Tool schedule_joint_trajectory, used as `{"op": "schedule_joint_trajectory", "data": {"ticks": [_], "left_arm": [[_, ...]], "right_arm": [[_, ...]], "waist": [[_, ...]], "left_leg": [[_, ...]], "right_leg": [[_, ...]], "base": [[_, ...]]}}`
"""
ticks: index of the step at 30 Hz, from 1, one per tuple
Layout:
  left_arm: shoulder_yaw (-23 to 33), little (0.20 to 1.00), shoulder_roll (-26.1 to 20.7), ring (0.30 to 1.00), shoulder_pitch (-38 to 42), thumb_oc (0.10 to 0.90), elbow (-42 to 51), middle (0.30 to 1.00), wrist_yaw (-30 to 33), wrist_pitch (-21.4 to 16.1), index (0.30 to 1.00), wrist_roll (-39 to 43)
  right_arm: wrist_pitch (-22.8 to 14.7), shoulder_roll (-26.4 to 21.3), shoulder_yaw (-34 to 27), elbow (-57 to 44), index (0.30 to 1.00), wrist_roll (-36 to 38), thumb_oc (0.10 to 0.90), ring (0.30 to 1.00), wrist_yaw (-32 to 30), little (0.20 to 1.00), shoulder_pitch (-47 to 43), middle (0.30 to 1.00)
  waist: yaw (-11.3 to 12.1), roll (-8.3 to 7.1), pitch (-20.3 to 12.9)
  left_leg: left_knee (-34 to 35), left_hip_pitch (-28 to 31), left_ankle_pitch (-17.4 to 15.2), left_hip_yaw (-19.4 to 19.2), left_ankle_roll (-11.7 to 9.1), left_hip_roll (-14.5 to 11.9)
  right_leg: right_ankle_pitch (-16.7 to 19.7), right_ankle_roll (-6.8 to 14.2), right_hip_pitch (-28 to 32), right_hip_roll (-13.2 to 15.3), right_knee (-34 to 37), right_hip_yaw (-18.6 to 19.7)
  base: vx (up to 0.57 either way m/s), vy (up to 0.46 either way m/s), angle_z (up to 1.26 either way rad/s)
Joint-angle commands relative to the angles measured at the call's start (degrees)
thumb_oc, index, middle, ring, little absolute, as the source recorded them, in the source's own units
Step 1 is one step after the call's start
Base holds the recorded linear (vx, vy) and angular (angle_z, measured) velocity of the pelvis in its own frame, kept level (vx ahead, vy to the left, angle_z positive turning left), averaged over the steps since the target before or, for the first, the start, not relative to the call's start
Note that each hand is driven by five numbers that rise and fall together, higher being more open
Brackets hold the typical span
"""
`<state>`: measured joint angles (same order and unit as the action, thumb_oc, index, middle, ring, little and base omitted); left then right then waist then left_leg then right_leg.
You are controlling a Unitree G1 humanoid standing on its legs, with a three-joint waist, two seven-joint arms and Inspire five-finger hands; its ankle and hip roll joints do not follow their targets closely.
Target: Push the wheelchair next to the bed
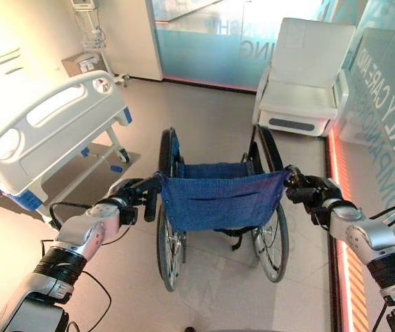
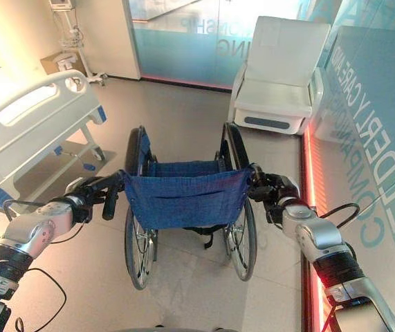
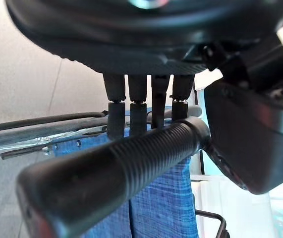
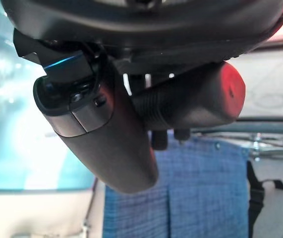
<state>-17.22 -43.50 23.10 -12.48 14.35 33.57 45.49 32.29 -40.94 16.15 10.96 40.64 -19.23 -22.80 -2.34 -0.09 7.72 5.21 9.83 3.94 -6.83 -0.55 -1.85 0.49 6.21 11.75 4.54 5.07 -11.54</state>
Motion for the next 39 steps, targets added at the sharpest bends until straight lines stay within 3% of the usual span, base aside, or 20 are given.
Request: {"op": "schedule_joint_trajectory", "data": {"ticks": [1,9,20,28,32,37,39], "left_arm": [[-5.86,0.3,7.39,0.3,13.5,0.4,3.69,0.3,-8.14,-3.18,0.3,13.38],[-6.74,0.3,11.0,0.3,12.25,0.4,3.51,0.3,-7.14,-5.42,0.3,16.04],[-4.6,0.3,17.51,0.3,11.06,0.4,0.85,0.3,2.32,-15.41,0.3,24.8],[-4.06,0.3,19.67,0.3,11.07,0.4,-0.11,0.3,2.79,-15.78,0.3,25.15],[-3.97,0.3,19.25,0.3,11.33,0.4,0.0,0.3,2.11,-15.74,0.3,23.89],[-3.66,0.3,19.72,0.3,12.28,0.4,-0.2,0.3,3.07,-17.33,0.3,28.33],[-3.65,0.436,19.97,0.436,12.31,0.491,-0.01,0.436,3.02,-17.38,0.436,28.22]], "right_arm": [[-2.62,6.61,7.3,-2.44,0.3,2.27,0.4,0.3,8.09,0.3,-12.96,0.3],[-3.55,8.48,8.57,-0.96,0.3,2.28,0.4,0.3,7.43,0.3,-12.8,0.3],[-5.95,13.39,8.29,2.14,0.3,8.62,0.4,0.3,2.18,0.3,-12.96,0.3],[-7.74,15.85,7.41,3.5,0.3,9.91,0.4,0.3,-0.14,0.3,-12.93,0.3],[-8.34,16.18,6.95,3.51,0.3,10.11,0.4,0.3,-0.35,0.3,-13.26,0.3],[-9.42,16.29,6.59,4.65,0.3,10.33,0.4,0.3,0.08,0.3,-14.36,0.3],[-9.58,16.37,6.52,4.82,0.3,10.11,0.4,0.3,0.0,0.3,-14.51,0.3]], "waist": [[2.53,-0.59,-2.2],[2.73,-0.86,-2.08],[3.23,-1.29,-1.61],[3.81,-1.7,-0.08],[3.97,-1.77,0.6],[3.77,-1.66,0.83],[3.75,-1.66,0.74]], "left_leg": [[-0.21,1.29,-5.51,-2.17,-0.1,3.27],[-0.21,1.43,-5.47,-1.89,0.13,3.43],[-1.65,2.73,-6.34,-1.48,1.54,4.76],[-6.73,1.06,-8.88,-0.97,3.62,6.45],[-7.61,0.57,-9.11,-1.12,3.9,6.71],[-7.16,0.57,-8.98,-1.44,3.81,6.84],[-6.92,0.64,-8.92,-1.48,3.82,6.86]], "right_leg": [[0.26,0.26,-0.76,-0.5,-0.07,-3.21],[0.31,0.2,-0.52,-0.41,-0.07,-3.07],[0.53,0.19,0.68,0.89,-0.47,-2.04],[-0.14,1.38,-1.54,3.31,-6.4,-1.09],[0.3,2.12,-2.74,3.87,-8.08,-0.65],[1.15,2.5,-3.49,4.14,-8.04,-0.36],[1.34,2.55,-3.64,4.25,-7.92,-0.36]], "base": [[0.0,0.0,0.0],[0.0,0.009,0.01],[0.05,0.049,0.0],[0.07,0.102,0.0],[0.02,0.055,-0.01],[-0.02,0.038,-0.02],[0.0,0.0,0.0]]}}
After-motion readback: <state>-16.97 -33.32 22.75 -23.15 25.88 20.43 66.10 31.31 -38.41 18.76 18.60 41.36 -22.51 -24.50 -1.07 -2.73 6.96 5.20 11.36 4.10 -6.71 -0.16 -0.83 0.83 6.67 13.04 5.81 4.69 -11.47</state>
